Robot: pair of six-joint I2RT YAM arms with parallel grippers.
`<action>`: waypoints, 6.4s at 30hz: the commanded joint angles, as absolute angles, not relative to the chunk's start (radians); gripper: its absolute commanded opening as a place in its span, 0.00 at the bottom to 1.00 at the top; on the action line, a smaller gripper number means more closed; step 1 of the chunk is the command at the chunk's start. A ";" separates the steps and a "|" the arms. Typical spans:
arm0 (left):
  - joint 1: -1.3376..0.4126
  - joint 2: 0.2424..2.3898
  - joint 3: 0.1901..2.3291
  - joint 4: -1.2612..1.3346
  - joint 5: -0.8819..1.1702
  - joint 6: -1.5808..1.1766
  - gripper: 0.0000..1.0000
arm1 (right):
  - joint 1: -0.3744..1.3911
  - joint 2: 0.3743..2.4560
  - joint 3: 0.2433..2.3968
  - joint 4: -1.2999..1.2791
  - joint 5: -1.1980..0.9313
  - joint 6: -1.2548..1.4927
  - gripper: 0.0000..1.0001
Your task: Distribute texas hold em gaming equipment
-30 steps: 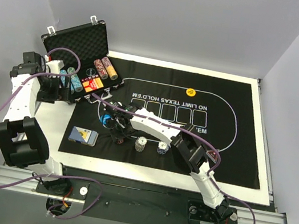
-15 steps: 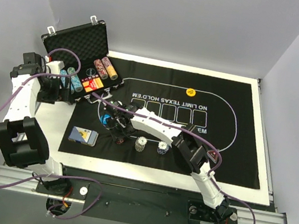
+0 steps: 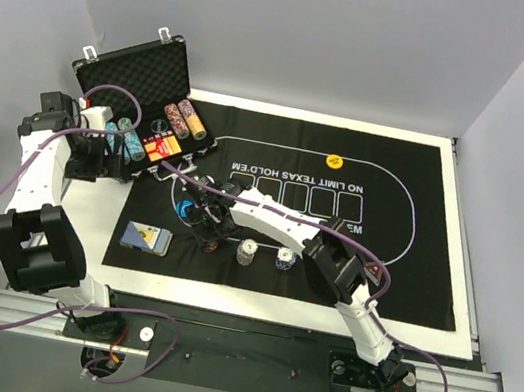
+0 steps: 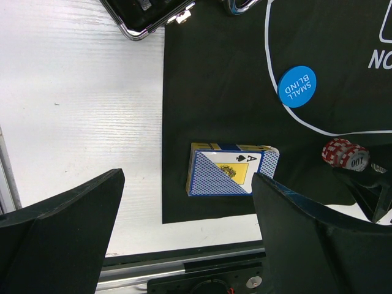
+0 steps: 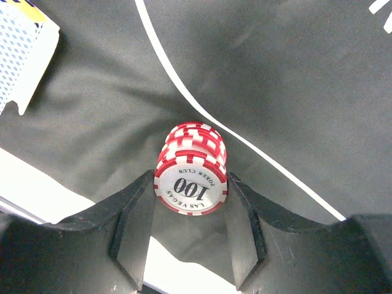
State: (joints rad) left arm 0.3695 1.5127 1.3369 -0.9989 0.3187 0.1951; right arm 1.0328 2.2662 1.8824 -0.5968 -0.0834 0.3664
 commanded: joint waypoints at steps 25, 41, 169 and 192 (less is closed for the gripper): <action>0.377 1.470 1.341 -0.974 0.324 0.222 0.97 | 1.026 2.247 1.899 -0.640 -0.087 0.364 0.40; 0.377 1.459 1.328 -0.969 0.318 0.229 0.97 | 1.029 2.275 1.922 -0.638 -0.106 0.371 0.49; 0.379 1.439 1.287 -0.956 0.318 0.244 0.97 | 0.986 2.180 1.886 -0.657 -0.070 0.308 0.75; 0.377 1.430 1.290 -0.953 0.308 0.242 0.97 | 1.032 2.304 1.936 -0.618 -0.055 0.330 0.61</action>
